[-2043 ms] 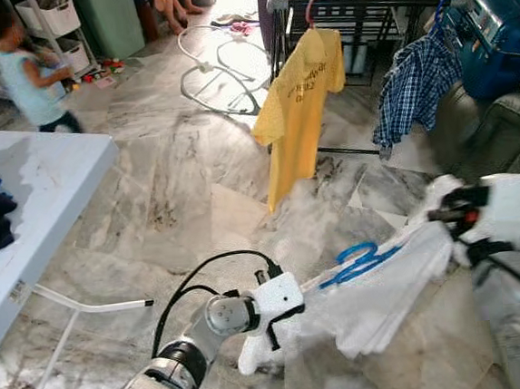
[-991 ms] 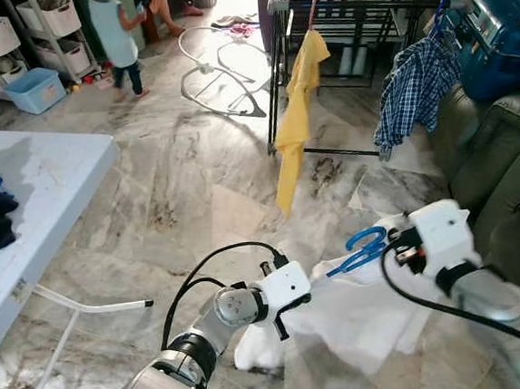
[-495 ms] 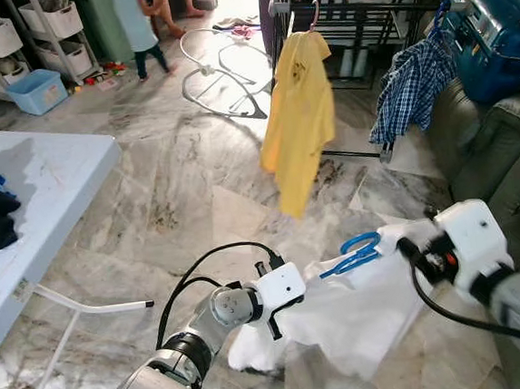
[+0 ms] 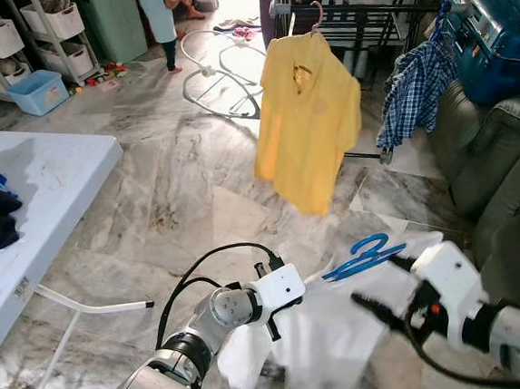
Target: Hang hanger
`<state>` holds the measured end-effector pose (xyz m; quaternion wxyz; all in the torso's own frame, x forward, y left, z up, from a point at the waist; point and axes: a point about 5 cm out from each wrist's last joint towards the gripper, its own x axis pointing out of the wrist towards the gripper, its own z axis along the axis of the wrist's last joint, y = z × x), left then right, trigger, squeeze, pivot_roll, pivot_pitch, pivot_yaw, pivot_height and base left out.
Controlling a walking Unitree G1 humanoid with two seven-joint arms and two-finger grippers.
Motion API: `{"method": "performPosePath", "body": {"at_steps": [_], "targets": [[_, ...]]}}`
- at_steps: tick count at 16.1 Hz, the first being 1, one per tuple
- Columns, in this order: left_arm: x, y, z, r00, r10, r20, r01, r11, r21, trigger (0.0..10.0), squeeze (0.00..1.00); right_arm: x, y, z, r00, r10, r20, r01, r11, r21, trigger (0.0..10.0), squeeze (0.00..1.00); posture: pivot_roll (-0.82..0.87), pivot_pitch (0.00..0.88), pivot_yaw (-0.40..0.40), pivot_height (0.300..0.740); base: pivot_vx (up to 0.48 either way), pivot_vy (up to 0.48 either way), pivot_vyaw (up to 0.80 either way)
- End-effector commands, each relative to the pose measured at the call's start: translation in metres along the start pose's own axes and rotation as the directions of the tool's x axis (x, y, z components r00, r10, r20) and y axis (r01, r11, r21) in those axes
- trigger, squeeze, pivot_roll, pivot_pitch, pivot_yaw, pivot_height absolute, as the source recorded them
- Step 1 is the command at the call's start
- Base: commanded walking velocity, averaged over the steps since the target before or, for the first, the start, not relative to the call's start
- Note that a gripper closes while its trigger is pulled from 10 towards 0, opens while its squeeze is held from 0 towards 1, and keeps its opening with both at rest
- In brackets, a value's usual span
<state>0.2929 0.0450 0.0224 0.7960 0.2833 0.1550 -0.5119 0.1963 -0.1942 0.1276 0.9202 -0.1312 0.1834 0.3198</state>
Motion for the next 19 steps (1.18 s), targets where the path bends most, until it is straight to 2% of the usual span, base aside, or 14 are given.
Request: {"method": "performPosePath", "body": {"at_steps": [1,3,5,6,19], "targets": [[0.001,0.006,0.010,0.999,0.001,0.037,-0.002,0.999,0.035,0.0,0.00,-0.004,-0.002,0.004,1.000,0.004,0.000,-0.004,0.999,-0.038,10.0,1.00,-0.04,0.037,-0.008,0.740,0.000,0.000,0.00],[-0.002,0.010,0.011,0.999,-0.004,0.035,0.002,0.998,0.069,0.0,0.00,-0.014,-0.014,-0.001,0.998,-0.035,-0.042,0.031,0.995,-0.091,10.0,1.00,-0.04,0.040,-0.008,0.740,0.000,0.000,0.00],[-0.006,0.018,0.012,0.999,-0.014,0.031,0.011,0.994,0.110,0.0,0.00,-0.030,-0.030,-0.017,0.983,-0.088,-0.158,0.056,0.979,-0.196,10.0,1.00,-0.04,0.045,-0.010,0.740,0.000,0.000,0.00],[-0.007,0.019,0.013,0.999,-0.027,0.033,0.023,0.991,0.131,0.0,0.00,-0.034,-0.033,-0.020,0.978,-0.098,-0.181,0.058,0.975,-0.215,10.0,1.00,-0.04,0.045,-0.012,0.740,0.000,0.000,0.00],[-0.007,0.019,0.013,0.999,-0.027,0.033,0.023,0.991,0.131,0.0,0.00,-0.034,-0.033,-0.020,0.978,-0.098,-0.181,0.058,0.975,-0.215,10.0,1.00,-0.04,0.045,-0.012,0.740,0.000,0.000,0.00]]}}
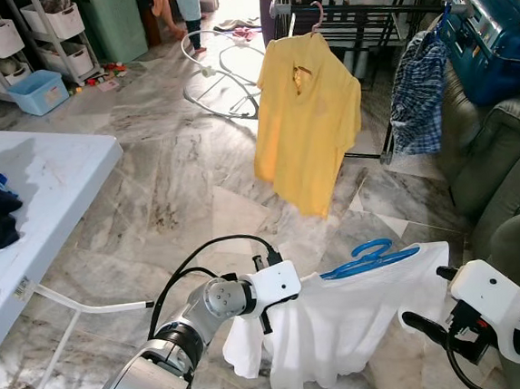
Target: Hang hanger
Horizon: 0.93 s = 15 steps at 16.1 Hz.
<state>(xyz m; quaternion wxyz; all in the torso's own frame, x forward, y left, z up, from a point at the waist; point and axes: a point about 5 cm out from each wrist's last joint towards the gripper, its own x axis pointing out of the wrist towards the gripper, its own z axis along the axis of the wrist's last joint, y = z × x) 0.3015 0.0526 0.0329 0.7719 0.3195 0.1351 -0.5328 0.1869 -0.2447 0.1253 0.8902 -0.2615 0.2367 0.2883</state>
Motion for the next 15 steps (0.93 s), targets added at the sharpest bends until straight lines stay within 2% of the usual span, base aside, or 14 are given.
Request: {"method": "performPosePath", "body": {"at_steps": [1,15], "targets": [[0.0001,0.0067,0.0089,0.999,0.012,0.035,-0.013,0.999,0.033,0.0,0.00,-0.0013,-0.0013,0.0021,1.000,-0.008,0.008,0.008,1.000,-0.007,10.0,1.00,-0.04,0.045,-0.012,0.740,0.000,0.000,0.00],[0.0001,0.0067,0.0089,0.999,0.012,0.035,-0.013,0.999,0.033,0.0,0.00,-0.0013,-0.0013,0.0021,1.000,-0.008,0.008,0.008,1.000,-0.007,10.0,1.00,-0.04,0.045,-0.012,0.740,0.000,0.000,0.00]]}}
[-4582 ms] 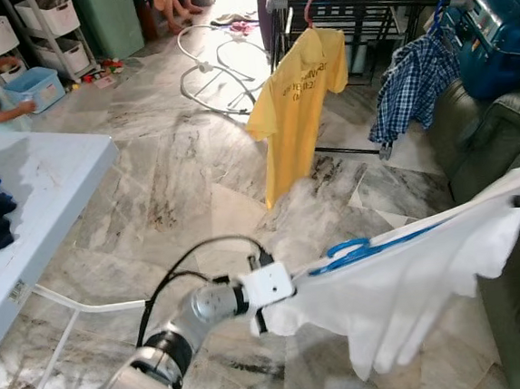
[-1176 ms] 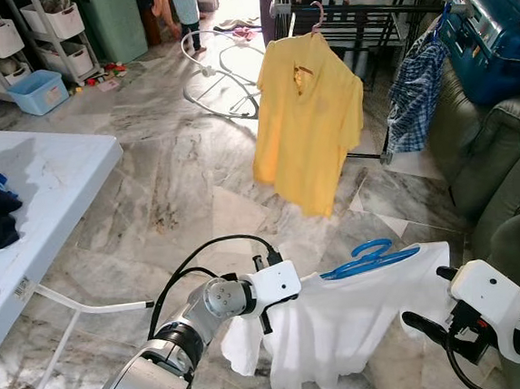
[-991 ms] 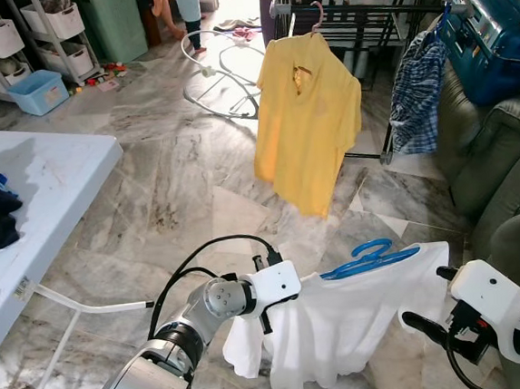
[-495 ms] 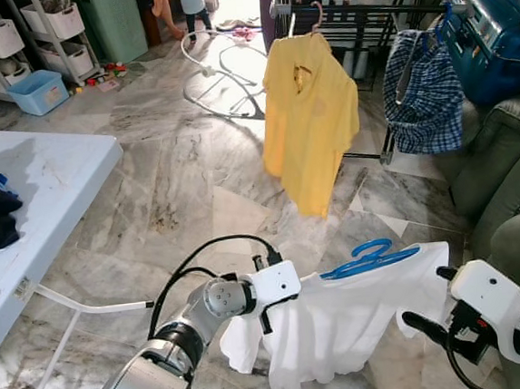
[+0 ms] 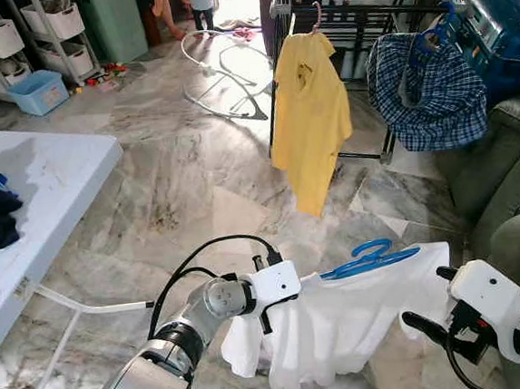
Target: Hang hanger
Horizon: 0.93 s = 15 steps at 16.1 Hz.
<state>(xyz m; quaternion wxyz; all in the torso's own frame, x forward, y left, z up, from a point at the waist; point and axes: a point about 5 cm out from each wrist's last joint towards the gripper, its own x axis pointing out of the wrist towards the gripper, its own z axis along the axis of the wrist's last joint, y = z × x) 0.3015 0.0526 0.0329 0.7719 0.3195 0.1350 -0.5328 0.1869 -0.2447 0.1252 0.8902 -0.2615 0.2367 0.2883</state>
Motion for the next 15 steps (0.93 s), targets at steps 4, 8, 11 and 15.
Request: {"method": "performPosePath", "body": {"at_steps": [4,8,11,15], "targets": [[-0.002,0.008,0.009,0.999,-0.006,0.037,0.004,0.998,0.057,0.0,0.00,-0.005,-0.004,-0.003,1.000,-0.010,-0.011,0.009,0.999,-0.031,10.0,1.00,-0.04,0.046,-0.012,0.740,0.000,0.000,0.00],[-0.016,0.021,0.014,0.994,-0.090,0.060,0.072,0.965,0.252,0.0,0.00,0.053,0.002,-0.025,0.940,-0.333,0.071,0.328,0.942,0.068,10.0,1.00,-0.03,0.028,-0.023,0.740,0.000,0.000,0.00],[-0.018,0.025,0.014,0.996,-0.064,0.063,0.045,0.963,0.265,0.0,0.00,0.062,0.003,-0.022,0.944,-0.309,0.119,0.310,0.951,0.013,10.0,1.00,-0.03,0.030,-0.022,0.740,0.000,0.000,0.00],[-0.023,0.033,0.016,0.997,-0.060,0.049,0.042,0.952,0.304,0.0,0.00,0.044,-0.004,-0.034,0.979,-0.192,0.070,0.198,0.977,-0.081,10.0,1.00,-0.03,0.038,-0.021,0.740,0.000,0.000,0.00]]}}
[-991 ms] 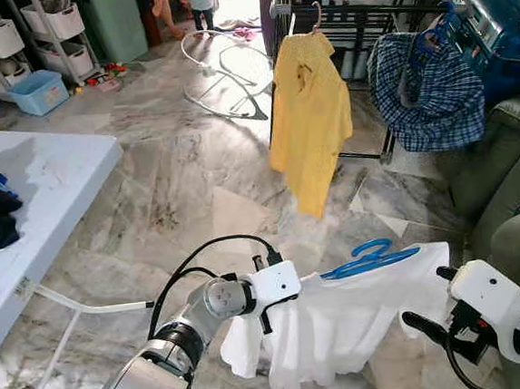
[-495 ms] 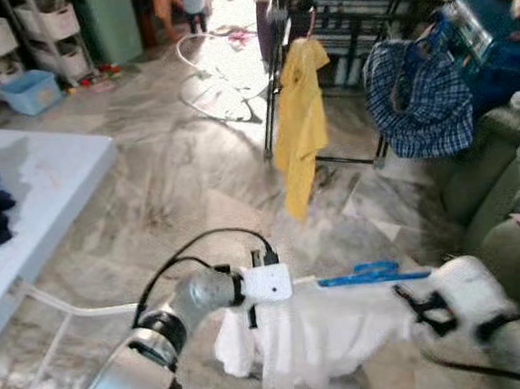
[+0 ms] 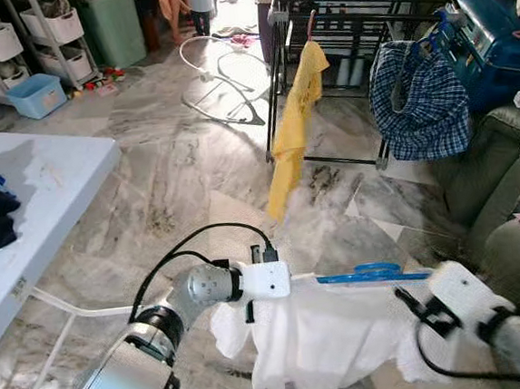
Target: Hang hanger
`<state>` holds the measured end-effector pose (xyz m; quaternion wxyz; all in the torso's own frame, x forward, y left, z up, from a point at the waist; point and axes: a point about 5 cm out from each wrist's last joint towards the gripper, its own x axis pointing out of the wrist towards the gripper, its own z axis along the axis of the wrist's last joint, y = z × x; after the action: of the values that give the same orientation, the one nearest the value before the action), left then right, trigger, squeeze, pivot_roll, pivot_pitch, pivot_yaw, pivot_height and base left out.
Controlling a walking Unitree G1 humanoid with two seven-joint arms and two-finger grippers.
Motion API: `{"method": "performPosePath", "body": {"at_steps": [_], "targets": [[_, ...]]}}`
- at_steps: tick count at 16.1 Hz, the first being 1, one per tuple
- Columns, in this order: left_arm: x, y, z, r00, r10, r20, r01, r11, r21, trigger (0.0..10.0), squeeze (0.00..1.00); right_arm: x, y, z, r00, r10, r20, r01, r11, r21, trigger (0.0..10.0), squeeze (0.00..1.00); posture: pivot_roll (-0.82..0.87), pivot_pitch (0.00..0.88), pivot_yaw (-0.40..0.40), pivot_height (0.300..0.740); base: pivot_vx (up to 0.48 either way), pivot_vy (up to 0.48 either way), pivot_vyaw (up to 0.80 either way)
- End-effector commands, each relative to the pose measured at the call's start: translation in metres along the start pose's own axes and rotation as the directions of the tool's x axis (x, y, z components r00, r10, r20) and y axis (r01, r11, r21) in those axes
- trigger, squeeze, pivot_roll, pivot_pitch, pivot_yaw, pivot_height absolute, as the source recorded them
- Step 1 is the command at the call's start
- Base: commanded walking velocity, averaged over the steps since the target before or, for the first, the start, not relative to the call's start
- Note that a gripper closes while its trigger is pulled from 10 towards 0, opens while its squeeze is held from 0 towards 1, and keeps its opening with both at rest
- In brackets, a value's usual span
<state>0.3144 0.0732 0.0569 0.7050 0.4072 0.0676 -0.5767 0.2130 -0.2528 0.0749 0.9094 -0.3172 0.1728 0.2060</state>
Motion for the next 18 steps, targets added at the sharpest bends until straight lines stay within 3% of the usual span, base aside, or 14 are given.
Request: {"method": "performPosePath", "body": {"at_steps": [1,3,4,5,6,11,12,13,14,18], "targets": [[-0.001,0.015,0.012,0.999,0.025,0.031,-0.027,0.997,0.072,0.0,0.00,-0.006,0.002,-0.004,0.996,0.088,-0.010,-0.088,0.996,-0.008,10.0,1.00,-0.03,0.039,-0.021,0.740,0.000,0.000,0.00],[-0.001,0.018,0.015,0.999,0.026,0.034,-0.030,0.995,0.099,0.0,0.00,-0.012,0.000,-0.012,0.980,0.190,-0.053,-0.192,0.981,-0.036,10.0,1.00,-0.03,0.039,-0.022,0.740,0.000,0.000,0.00],[-0.001,0.018,0.017,0.999,0.015,0.048,-0.021,0.992,0.124,0.0,0.00,-0.011,-0.005,-0.009,0.977,0.210,-0.047,-0.212,0.976,-0.056,10.0,0.52,-0.03,0.040,-0.023,0.740,0.000,0.000,0.00],[0.000,0.018,0.019,0.999,0.005,0.054,-0.013,0.990,0.141,0.0,0.00,-0.010,-0.010,-0.007,0.974,0.220,-0.047,-0.223,0.971,-0.085,10.0,0.36,-0.03,0.040,-0.023,0.740,0.000,0.000,0.00],[0.000,0.018,0.020,0.998,-0.003,0.057,-0.005,0.989,0.149,0.0,0.00,-0.008,-0.012,-0.005,0.972,0.229,-0.053,-0.234,0.966,-0.113,10.0,0.00,-0.03,0.041,-0.023,0.740,0.000,0.000,0.00],[0.001,0.006,0.014,0.998,-0.049,0.036,0.043,0.985,0.169,0.0,0.00,0.007,-0.015,0.013,0.963,0.269,0.005,-0.265,0.953,-0.148,10.0,0.00,-0.02,0.043,-0.025,0.740,0.000,0.000,0.00],[0.001,0.006,0.014,0.998,-0.050,0.044,0.042,0.985,0.167,0.0,0.00,0.009,-0.013,0.011,0.959,0.284,0.011,-0.281,0.952,-0.120,0.0,0.00,-0.02,0.044,-0.025,0.740,0.000,0.000,0.00],[0.001,0.006,0.015,0.998,-0.050,0.048,0.041,0.985,0.168,0.0,0.00,0.011,-0.012,0.010,0.956,0.292,0.015,-0.289,0.952,-0.099,0.0,0.00,-0.02,0.045,-0.025,0.740,0.000,0.000,0.00],[0.002,0.007,0.018,0.997,-0.054,0.057,0.043,0.983,0.179,0.0,0.00,0.019,-0.007,0.005,0.942,0.336,0.019,-0.336,0.942,-0.024,0.0,0.00,-0.02,0.048,-0.021,0.740,0.000,0.000,0.00],[0.004,0.008,0.021,0.996,-0.060,0.060,0.047,0.979,0.197,0.0,0.00,0.031,-0.010,0.000,0.920,0.393,-0.011,-0.393,0.920,0.010,0.0,0.00,-0.02,0.049,-0.020,0.740,0.000,0.000,0.00]]}}
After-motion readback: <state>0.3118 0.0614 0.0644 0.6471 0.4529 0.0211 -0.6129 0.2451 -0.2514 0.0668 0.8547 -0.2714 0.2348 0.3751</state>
